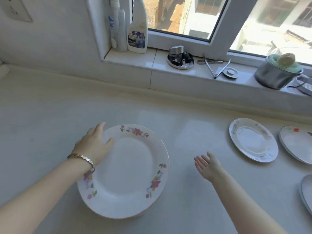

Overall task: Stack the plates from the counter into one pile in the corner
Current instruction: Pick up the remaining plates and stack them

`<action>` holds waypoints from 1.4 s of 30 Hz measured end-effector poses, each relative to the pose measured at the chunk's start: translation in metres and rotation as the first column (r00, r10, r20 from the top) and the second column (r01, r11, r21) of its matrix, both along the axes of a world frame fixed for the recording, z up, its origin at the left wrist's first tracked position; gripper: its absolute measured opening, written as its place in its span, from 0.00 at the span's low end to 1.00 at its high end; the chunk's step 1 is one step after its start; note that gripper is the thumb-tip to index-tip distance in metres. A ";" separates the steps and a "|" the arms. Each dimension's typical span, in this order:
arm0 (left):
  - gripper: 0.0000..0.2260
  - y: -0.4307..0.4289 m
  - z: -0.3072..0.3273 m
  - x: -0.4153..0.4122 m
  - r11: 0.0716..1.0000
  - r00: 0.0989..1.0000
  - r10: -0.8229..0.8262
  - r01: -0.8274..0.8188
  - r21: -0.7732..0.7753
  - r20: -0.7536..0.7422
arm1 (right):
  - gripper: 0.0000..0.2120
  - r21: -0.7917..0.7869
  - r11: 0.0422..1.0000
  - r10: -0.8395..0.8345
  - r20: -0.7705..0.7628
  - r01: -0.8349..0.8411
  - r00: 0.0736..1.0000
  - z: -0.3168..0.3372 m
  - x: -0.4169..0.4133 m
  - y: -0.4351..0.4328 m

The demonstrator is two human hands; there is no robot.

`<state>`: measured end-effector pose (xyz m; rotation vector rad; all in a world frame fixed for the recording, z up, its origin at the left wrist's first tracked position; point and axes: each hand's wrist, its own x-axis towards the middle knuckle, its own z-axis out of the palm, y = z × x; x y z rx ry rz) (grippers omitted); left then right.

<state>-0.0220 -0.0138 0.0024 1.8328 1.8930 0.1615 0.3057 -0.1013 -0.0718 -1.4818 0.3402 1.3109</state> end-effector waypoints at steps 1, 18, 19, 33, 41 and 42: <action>0.26 0.010 0.004 0.011 0.999 0.999 -0.041 0.041 -0.008 -0.020 | 0.24 -0.022 0.997 -0.078 -0.045 0.077 0.996 -0.005 0.021 0.002; 0.14 0.038 -0.002 0.082 0.968 0.944 -0.243 0.251 0.009 -0.225 | 0.11 0.121 0.828 -0.540 -0.091 0.548 0.837 -0.036 0.161 0.038; 0.14 0.038 -0.003 0.082 0.968 0.943 -0.241 0.250 0.012 -0.231 | 0.14 0.145 0.815 -0.555 -0.088 0.562 0.827 -0.037 0.161 0.040; 0.11 0.036 0.005 0.089 0.967 0.966 -0.228 0.239 0.089 -0.125 | 0.07 0.358 0.891 -0.192 -0.261 0.279 0.946 0.011 0.069 -0.009; 0.14 0.016 0.051 0.080 0.989 0.575 0.116 0.012 -0.151 0.810 | 0.14 0.413 0.753 0.524 0.091 -0.511 0.847 0.087 0.007 -0.041; 0.14 0.015 0.053 0.071 0.977 0.557 0.170 0.014 -0.214 0.813 | 0.14 0.394 0.713 0.579 0.137 -0.581 0.804 0.096 0.001 -0.043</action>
